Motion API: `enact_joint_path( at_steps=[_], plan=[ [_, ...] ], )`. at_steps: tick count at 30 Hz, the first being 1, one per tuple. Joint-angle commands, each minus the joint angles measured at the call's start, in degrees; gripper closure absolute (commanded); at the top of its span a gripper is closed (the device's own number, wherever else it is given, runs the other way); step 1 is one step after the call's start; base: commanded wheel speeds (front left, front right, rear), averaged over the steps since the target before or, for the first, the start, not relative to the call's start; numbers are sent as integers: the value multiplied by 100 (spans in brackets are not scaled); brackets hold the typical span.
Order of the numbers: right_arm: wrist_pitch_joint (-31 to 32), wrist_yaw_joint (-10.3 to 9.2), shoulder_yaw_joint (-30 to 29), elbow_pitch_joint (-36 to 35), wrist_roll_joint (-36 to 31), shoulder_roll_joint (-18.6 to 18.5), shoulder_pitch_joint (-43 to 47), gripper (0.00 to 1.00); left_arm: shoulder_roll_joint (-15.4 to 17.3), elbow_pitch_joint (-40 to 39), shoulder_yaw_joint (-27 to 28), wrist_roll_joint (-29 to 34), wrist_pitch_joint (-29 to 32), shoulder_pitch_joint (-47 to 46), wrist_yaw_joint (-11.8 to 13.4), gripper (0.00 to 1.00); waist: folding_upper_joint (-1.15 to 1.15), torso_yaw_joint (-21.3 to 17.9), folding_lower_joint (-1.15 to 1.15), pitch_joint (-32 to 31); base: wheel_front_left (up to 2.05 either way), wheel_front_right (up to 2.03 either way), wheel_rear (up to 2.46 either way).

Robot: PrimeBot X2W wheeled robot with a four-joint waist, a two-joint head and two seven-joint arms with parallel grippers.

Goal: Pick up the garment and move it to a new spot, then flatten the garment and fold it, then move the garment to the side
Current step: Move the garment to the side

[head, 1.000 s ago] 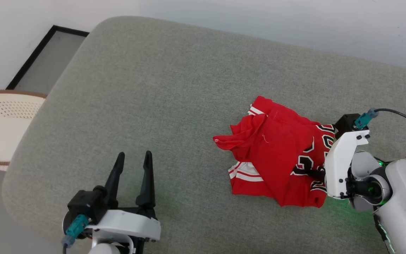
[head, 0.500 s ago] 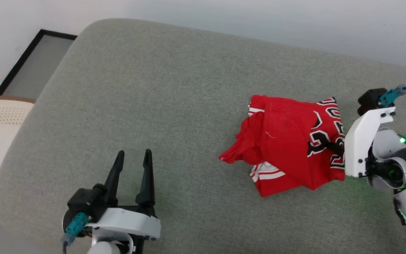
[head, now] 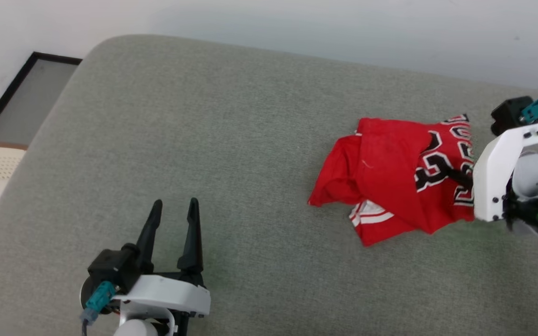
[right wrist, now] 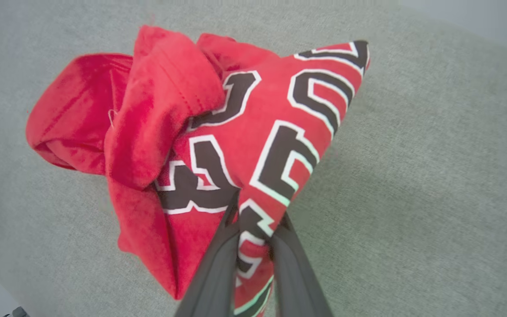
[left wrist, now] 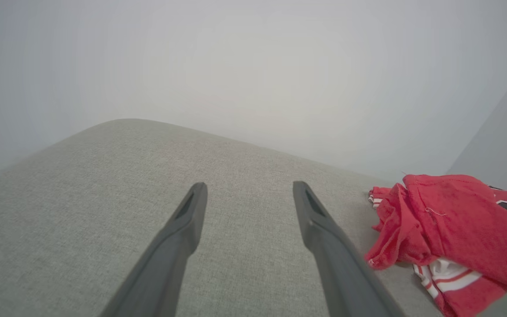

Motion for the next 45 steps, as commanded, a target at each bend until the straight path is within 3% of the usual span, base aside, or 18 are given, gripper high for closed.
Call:
enact_joint_path(
  at_steps=[1, 21, 35, 45],
  plan=[
    [-45, -7, 16, -54, 7, -64, -119, 100, 3, 9, 17, 15, 3, -50, -23, 0, 0, -74, 0, 46, 0, 0, 0],
    [-92, -7, 235, -456, 305, -829, -774, 100, 2, 84, -10, 257, 3, -567, -144, 0, 0, -719, 0, 591, 0, 0, 0],
    [-647, -7, 95, -44, 611, -1331, -834, 100, 22, 279, 243, 889, 3, -1396, -417, 0, 0, -1421, 0, 1345, 0, 0, 0],
    [-1251, -7, 42, 563, 865, -1704, -903, 100, 165, 420, 120, 1212, 4, -1936, -510, 0, 0, -1902, 0, 1788, 0, 0, 0]
  ],
)
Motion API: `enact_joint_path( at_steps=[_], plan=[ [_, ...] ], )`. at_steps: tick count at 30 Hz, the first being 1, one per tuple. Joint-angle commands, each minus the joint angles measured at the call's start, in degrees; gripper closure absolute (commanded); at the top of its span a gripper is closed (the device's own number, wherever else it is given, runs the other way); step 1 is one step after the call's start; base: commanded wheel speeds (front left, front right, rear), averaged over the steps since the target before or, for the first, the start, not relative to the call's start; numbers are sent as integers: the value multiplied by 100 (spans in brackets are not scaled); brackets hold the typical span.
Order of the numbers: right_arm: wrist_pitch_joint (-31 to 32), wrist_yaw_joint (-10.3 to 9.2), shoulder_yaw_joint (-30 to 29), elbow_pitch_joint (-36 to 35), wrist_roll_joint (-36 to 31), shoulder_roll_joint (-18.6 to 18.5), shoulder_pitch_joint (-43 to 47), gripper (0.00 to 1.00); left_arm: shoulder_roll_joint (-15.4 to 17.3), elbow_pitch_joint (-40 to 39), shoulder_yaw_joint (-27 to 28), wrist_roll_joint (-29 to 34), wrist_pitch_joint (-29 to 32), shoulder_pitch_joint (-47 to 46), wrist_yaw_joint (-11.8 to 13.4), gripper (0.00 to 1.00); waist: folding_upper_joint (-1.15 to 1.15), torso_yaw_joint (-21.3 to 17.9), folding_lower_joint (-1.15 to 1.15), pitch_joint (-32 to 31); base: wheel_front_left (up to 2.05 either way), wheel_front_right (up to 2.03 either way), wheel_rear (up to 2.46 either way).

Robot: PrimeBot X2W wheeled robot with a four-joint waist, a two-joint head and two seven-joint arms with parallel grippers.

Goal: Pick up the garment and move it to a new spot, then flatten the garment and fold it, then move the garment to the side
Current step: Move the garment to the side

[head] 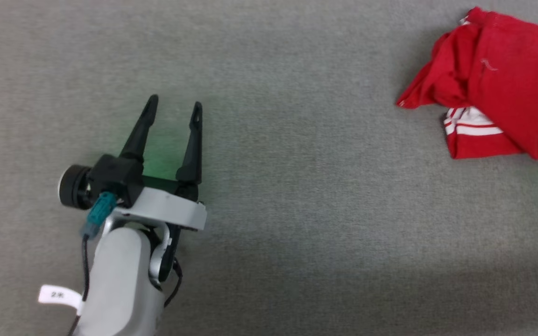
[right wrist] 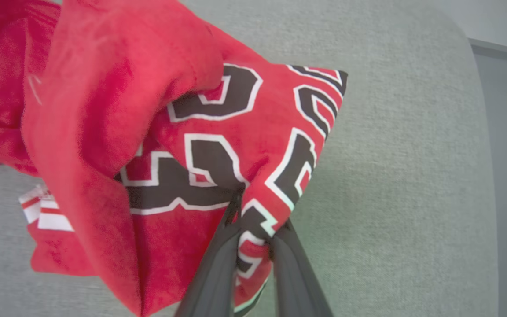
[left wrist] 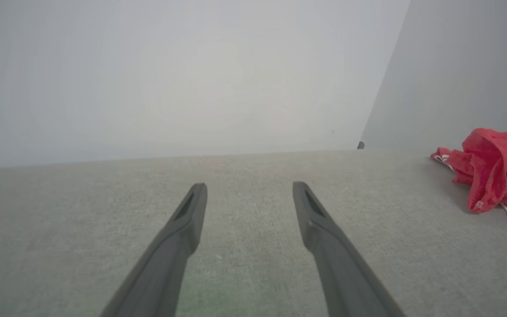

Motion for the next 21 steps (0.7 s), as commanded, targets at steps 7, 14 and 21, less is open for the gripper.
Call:
enact_joint_path(
  at_steps=[7, 14, 21],
  plan=[
    [-523, -7, -59, 516, 216, -178, -127, 100, 213, 145, -225, 178, 3, -421, -40, 0, 0, -570, 0, 532, 0, 0, 0],
    [-882, -7, 79, 979, 462, -323, -232, 100, 414, 300, -412, 232, 3, -752, -41, 0, 0, -878, 0, 784, 0, 0, 0],
    [-1082, -7, 231, 1309, 596, -495, -259, 100, 500, 429, -597, 236, 5, -904, -46, 0, 0, -1064, 0, 920, 0, 0, 0]
  ],
)
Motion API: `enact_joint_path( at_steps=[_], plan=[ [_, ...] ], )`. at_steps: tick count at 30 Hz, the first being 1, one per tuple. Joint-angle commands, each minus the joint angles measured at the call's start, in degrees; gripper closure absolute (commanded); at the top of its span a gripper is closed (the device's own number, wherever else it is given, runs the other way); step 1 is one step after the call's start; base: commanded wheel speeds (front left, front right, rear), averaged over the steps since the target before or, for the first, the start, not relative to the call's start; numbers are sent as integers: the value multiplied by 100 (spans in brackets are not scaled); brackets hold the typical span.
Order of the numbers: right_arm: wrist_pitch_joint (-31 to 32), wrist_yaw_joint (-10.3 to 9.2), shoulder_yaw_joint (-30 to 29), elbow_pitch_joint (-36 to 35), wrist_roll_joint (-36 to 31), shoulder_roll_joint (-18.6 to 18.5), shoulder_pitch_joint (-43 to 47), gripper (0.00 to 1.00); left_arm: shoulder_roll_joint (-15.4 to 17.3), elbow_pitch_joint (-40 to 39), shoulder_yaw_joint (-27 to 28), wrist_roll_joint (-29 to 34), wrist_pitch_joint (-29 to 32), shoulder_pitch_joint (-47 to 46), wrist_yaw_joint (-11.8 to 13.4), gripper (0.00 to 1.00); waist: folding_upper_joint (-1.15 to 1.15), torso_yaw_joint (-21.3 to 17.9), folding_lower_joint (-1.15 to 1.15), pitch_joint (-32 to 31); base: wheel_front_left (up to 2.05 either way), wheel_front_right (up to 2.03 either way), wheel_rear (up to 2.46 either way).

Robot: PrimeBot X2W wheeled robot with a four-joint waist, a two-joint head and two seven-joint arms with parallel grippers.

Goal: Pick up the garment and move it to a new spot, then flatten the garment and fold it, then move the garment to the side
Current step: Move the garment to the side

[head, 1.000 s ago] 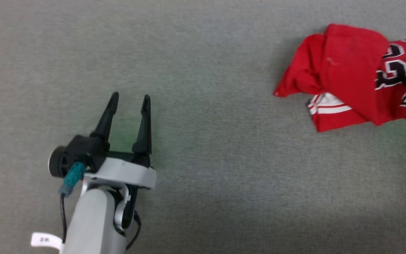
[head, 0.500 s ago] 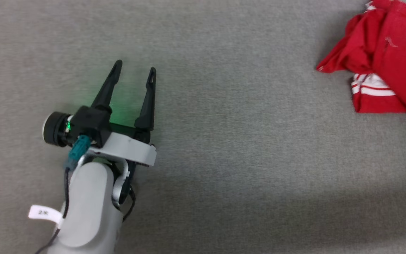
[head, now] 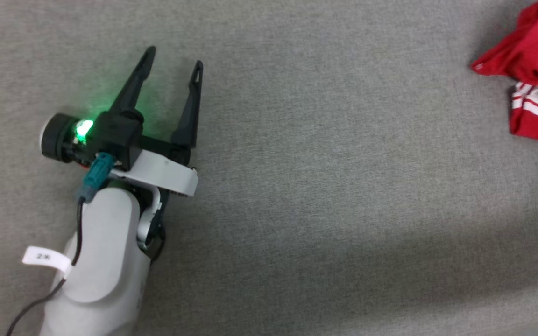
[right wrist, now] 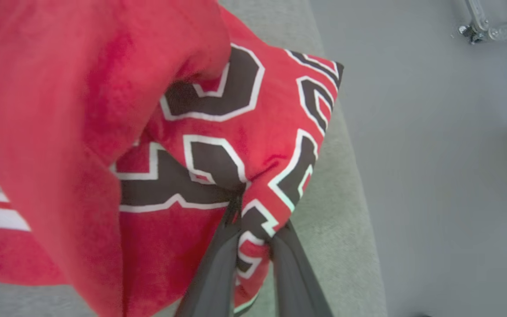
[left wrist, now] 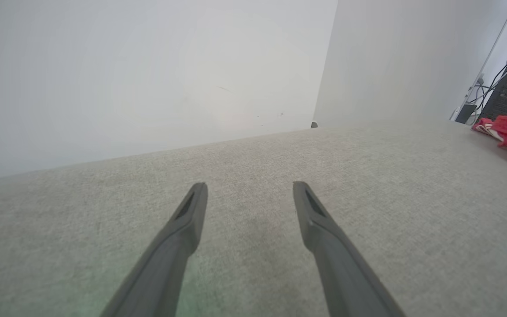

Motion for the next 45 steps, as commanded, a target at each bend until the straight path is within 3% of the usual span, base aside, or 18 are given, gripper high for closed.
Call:
enact_joint_path(
  at_steps=[1, 7, 22, 29, 30, 31, 32, 33, 34, 45],
  plan=[
    [-55, -9, 16, 71, 34, -61, -75, 100, -26, 128, -77, 29, 10, -37, -21, 0, 0, -128, 0, 120, 0, 0, 0],
    [-105, -9, 141, 385, 280, -142, -107, 100, 45, 189, -145, -2, 16, -73, -23, 0, 0, -193, 0, 198, 0, 0, 0],
    [97, -1, 506, 1239, 727, 468, -162, 100, 70, 306, -255, -72, 24, -59, -23, 0, 0, -87, 0, 259, 0, 0, 0],
    [316, 7, 620, 1662, 900, 539, -351, 100, 42, 299, -246, -129, 27, -8, -24, 0, 0, -3, 0, 141, 0, 0, 0],
    [309, 8, 609, 1726, 923, 534, -394, 91, 44, 288, -234, -135, 27, 8, -24, 0, 0, 3, 0, 114, 0, 0, 0],
    [317, 7, 606, 1800, 921, 537, -448, 68, 53, 285, -221, -130, 27, 29, -23, 0, 0, 5, 0, 78, 0, 0, 0],
    [348, 7, 621, 1847, 919, 541, -491, 51, 59, 281, -206, -140, 27, 55, -23, 0, 0, 2, 0, 38, 0, 0, 0],
    [398, 8, 624, 1895, 939, 535, -522, 7, 58, 278, -194, -147, 25, 90, -23, 0, 0, -2, 0, -10, 0, 0, 0],
    [465, 8, 623, 1967, 956, 522, -566, 0, 54, 275, -184, -153, 24, 126, -23, 0, 0, -9, 0, -60, 0, 0, 0],
    [484, 3, 778, 2130, 631, 158, -984, 0, -49, 156, 52, -304, 8, 515, -20, 0, 0, -109, 0, -845, 0, 0, 0]
  ],
)
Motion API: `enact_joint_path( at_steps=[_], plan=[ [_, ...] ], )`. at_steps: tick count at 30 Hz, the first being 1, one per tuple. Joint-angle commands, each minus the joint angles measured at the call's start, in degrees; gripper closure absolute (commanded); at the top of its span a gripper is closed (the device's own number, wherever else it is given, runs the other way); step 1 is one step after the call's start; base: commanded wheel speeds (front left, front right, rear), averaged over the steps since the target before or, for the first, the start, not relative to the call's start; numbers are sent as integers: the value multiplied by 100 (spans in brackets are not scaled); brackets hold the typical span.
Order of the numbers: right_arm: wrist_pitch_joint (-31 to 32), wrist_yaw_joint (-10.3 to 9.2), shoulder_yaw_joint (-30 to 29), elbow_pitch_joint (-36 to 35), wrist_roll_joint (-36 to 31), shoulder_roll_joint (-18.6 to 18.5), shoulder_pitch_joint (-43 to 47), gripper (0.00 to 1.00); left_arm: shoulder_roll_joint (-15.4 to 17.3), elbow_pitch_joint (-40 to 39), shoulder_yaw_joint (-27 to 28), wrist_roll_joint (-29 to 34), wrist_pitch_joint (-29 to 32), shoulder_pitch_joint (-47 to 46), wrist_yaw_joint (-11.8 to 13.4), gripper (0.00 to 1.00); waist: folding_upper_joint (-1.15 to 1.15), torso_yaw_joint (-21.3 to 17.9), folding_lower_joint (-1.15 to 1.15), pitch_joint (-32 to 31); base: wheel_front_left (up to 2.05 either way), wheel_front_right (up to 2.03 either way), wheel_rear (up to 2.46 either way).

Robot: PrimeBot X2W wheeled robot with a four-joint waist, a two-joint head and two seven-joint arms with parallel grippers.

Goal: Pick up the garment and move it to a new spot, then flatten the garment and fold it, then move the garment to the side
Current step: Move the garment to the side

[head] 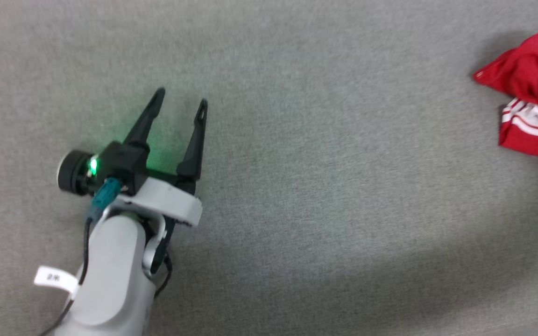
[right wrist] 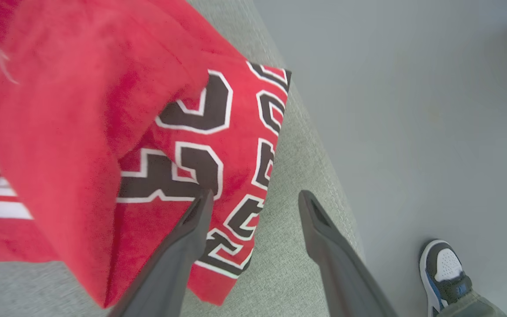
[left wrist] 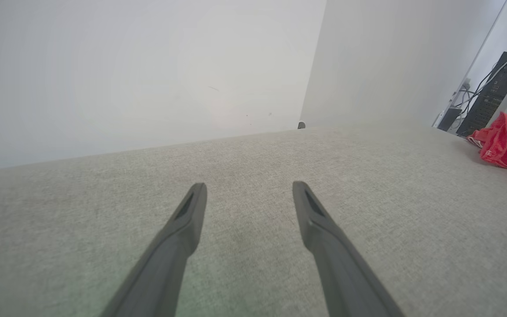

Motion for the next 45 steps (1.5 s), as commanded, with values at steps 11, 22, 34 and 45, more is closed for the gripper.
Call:
enact_joint_path(
  at_steps=[11, 22, 34, 45],
  plan=[
    [-1508, 8, 169, -1347, -162, -122, 663, 0, -199, -138, 359, -198, 5, 818, -19, 0, 0, 121, 0, -1264, 0, 0, 0],
    [-3935, 8, 134, -2353, -908, 167, 1908, 0, -321, -335, 700, -287, 6, 1622, -20, 0, 0, 539, 0, -2030, 0, 0, 0],
    [-4545, 8, -1224, -3787, -2899, 1082, 3210, 0, -472, -722, 1055, -242, 6, 2355, -16, 0, 0, 798, 0, -2427, 0, 0, 0],
    [-4549, 8, -2247, -5211, -4265, 2494, 4778, 0, -596, -887, 1113, -227, 6, 2709, -17, 0, 0, 922, 0, -2514, 0, 0, 0]
  ],
)
